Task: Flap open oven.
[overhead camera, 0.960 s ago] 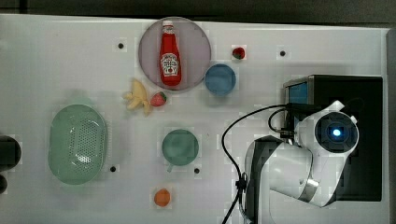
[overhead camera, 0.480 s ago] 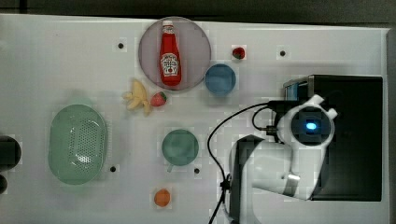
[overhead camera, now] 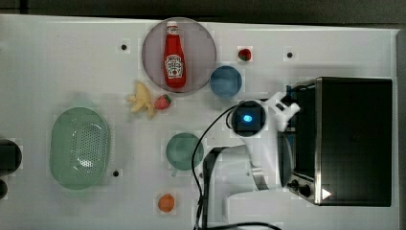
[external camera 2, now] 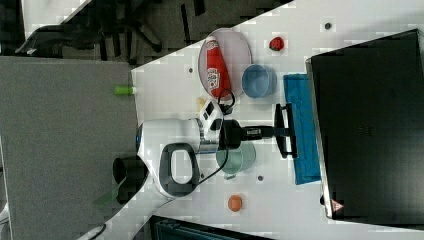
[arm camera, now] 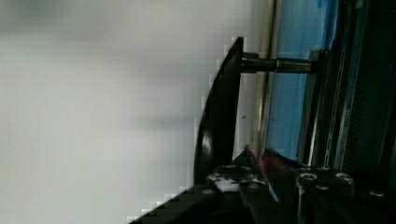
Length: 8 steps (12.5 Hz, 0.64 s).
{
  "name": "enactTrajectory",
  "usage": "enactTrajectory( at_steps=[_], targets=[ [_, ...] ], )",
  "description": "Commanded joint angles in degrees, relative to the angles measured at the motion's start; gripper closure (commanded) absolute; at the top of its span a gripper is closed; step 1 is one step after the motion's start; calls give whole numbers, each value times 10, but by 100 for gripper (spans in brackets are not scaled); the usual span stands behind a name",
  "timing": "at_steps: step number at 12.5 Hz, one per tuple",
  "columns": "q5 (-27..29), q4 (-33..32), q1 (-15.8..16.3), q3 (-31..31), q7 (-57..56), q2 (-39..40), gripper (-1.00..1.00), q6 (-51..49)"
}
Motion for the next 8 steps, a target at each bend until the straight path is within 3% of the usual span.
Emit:
enactTrajectory(
  at_steps=[1,8],
  targets=[
    [-50,-5,28,31,143,42,65,-5],
    [-213,17,85,39,376,150,65,-12]
  ],
)
